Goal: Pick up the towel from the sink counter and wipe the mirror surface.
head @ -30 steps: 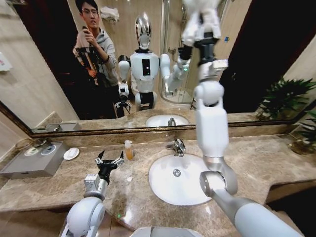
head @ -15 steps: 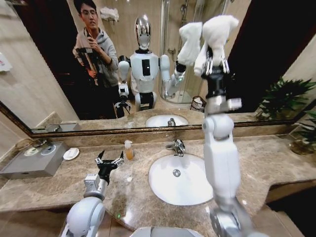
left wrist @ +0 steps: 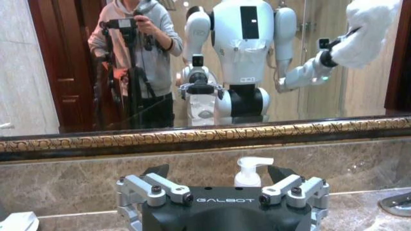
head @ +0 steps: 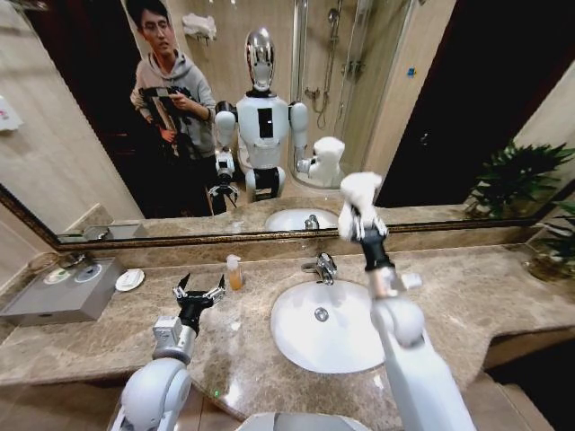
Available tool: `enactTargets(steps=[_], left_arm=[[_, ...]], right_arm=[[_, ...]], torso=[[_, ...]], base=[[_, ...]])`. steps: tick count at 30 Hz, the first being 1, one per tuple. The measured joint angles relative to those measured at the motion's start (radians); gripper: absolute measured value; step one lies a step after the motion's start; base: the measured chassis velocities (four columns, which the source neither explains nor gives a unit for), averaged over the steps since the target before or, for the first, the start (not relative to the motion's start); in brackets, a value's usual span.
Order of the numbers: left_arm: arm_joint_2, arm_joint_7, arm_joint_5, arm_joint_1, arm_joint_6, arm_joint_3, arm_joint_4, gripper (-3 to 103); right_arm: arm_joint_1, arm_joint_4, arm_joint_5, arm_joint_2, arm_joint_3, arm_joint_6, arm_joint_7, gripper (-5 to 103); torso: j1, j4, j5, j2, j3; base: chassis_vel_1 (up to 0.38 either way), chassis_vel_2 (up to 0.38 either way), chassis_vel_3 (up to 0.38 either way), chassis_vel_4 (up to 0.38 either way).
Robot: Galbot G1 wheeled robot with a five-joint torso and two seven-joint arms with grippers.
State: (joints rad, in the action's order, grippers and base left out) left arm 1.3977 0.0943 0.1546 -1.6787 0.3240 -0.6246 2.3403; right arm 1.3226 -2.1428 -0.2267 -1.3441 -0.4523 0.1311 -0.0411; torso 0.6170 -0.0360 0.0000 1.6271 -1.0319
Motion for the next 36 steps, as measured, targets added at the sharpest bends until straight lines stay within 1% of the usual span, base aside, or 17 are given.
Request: enactTargets(steps=[3,4,5,6,14,18,21,24,25,26,27,29,30,31,32,33,36], left_arm=[[0.0,0.0,0.0,0.0,0.0,0.0,0.0,100],[0.0,0.0,0.0,0.0,0.0,0.0,0.0,100],[0.0,0.0,0.0,0.0,0.0,0.0,0.0,100],[0.0,0.0,0.0,0.0,0.0,0.0,0.0,100],[0.0,0.0,0.0,0.0,0.0,0.0,0.0,100],[0.0,0.0,0.0,0.0,0.0,0.0,0.0,100],[0.0,0.0,0.0,0.0,0.0,0.0,0.0,100],[0.0,0.0,0.0,0.0,0.0,0.0,0.0,100],[0.0,0.0,0.0,0.0,0.0,0.0,0.0,100],[0.0,0.0,0.0,0.0,0.0,0.0,0.0,100],[0.0,0.0,0.0,0.0,0.0,0.0,0.0,100],[0.0,0.0,0.0,0.0,0.0,0.0,0.0,100],[0.0,0.0,0.0,0.0,0.0,0.0,0.0,100],[0.0,0.0,0.0,0.0,0.0,0.0,0.0,100],[0.0,0.0,0.0,0.0,0.0,0.0,0.0,100],[0.0,0.0,0.0,0.0,0.0,0.0,0.0,100],[0.0,0.0,0.0,0.0,0.0,0.0,0.0,100]], right_arm=[[0.046,-0.019,0.009,-0.002,-0.001,-0.003,0.001,19],[0.091,-0.031,0.015,0.002,0.0,-0.008,0.001,19],[0.116,-0.035,0.017,0.004,0.001,-0.01,0.001,19],[0.155,-0.041,0.017,0.008,0.006,-0.015,0.006,19],[0.179,-0.049,0.012,-0.001,0.022,-0.015,-0.002,19],[0.222,-0.026,0.004,0.024,0.03,-0.01,-0.024,19],[0.259,0.011,-0.031,0.045,0.047,-0.018,-0.027,19],[0.317,0.042,-0.12,0.096,0.093,-0.086,0.003,19],[0.327,0.05,-0.147,0.122,0.103,-0.136,0.022,19],[0.327,0.05,-0.147,0.122,0.103,-0.136,0.022,19],[0.327,0.06,-0.183,0.155,0.115,-0.195,0.049,19],[0.296,0.08,-0.289,0.224,0.144,-0.321,0.123,19],[0.296,0.08,-0.289,0.224,0.144,-0.321,0.123,19],[0.253,0.099,-0.358,0.27,0.165,-0.388,0.163,19],[0.222,0.116,-0.389,0.298,0.179,-0.418,0.183,19],[0.222,0.116,-0.389,0.298,0.179,-0.418,0.183,19],[0.105,0.176,-0.476,0.365,0.238,-0.507,0.243,19]], torso=[[0.0,-0.0006,0.0002,0.0,0.0],[0.0,0.0002,0.0001,0.0,0.0],[0.0,-0.0004,0.0002,0.0,0.0],[0.0,-0.0001,0.0002,0.0,0.0],[0.0,-0.0005,0.0001,0.0,0.0],[0.0,-0.0002,0.0001,0.0,0.0],[0.0,-0.0001,0.0,0.0,0.0],[0.0,0.0001,0.0002,0.0,0.0],[0.0,0.0,0.0002,0.0,0.0],[0.0,0.0,0.0002,0.0,0.0],[0.0,0.0001,0.0001,0.0,0.0],[0.0,0.0001,0.0001,0.0,0.0],[0.0,0.0001,0.0001,0.0,0.0],[0.0,-0.0001,0.0005,0.0,0.0],[0.0,-0.0005,0.0001,0.0,0.0],[0.0,-0.0005,0.0001,0.0,0.0],[0.0,-0.0004,0.0003,0.0,0.0]], base=[[0.0,0.0,0.0,0.0],[0.0,0.0,0.0,0.0],[0.0,0.0,0.0,0.0],[0.0,0.0,0.0,0.0],[0.0,0.0,0.0,0.0],[0.0,0.0,0.0,0.0],[0.0,0.0,0.0,0.0],[0.0,0.0,0.0,0.0],[0.0,0.0,0.0,0.0],[0.0,0.0,0.0,0.0],[0.0,0.0,0.0,0.0],[0.0,0.0,0.0,0.0],[0.0,0.0,0.0,0.0],[0.0,0.0,0.0,0.0],[0.0,0.0,0.0,0.0],[0.0,0.0,0.0,0.0],[0.0,0.0,0.0,0.0]])
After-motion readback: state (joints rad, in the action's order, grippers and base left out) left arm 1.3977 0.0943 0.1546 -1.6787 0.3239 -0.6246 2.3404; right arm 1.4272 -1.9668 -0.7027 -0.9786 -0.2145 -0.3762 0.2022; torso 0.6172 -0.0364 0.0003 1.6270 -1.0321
